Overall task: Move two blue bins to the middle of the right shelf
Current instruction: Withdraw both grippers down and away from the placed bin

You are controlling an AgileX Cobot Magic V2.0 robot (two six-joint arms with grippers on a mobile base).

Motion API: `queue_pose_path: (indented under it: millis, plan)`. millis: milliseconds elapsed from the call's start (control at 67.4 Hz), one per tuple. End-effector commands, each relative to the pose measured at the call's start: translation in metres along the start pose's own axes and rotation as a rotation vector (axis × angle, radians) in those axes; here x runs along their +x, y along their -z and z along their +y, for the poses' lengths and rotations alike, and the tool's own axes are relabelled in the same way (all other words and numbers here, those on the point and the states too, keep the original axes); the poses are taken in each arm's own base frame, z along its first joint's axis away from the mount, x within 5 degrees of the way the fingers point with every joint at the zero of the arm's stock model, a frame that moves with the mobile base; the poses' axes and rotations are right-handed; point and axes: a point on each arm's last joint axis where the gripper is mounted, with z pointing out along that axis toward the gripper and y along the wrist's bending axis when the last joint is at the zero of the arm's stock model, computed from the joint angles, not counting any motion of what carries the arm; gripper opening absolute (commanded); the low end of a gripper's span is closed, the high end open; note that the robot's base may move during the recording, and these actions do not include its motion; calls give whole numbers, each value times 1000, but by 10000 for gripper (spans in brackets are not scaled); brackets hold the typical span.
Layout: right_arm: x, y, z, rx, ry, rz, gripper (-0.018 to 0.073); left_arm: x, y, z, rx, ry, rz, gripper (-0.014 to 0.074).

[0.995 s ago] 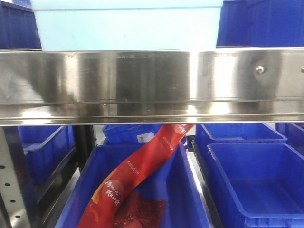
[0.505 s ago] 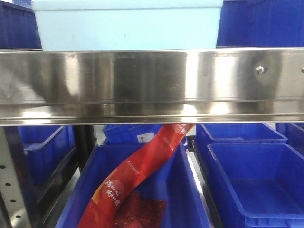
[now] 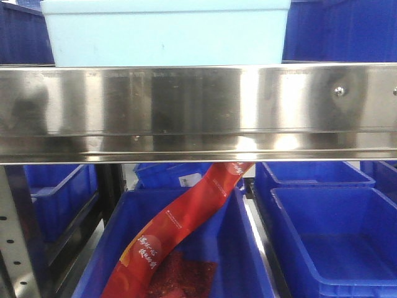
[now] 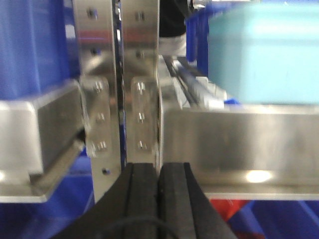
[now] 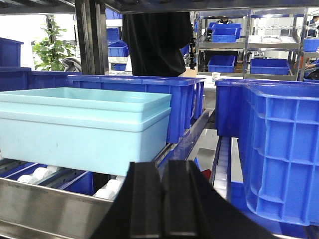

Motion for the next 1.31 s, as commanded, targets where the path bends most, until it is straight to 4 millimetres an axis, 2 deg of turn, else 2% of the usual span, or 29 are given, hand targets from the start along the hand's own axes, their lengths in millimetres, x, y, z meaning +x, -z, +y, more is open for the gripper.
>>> queue_pose_path:
  millis: [0,1024,1143,1292]
  plan:
    - [-2,1,0,1,14,-26,-162,-2,0,0,7,26,-77,-111]
    - [-2,1,0,5,29,-29,-162,-1,0,-1,10,38,-60,-111]
    - [1,1,-2,55,39,-13,-162,-1,0,-1,10,38,-60,-111]
    - [15,-4,-5,170,40,-3,-162,-1,0,-1,10,38,-60,-111]
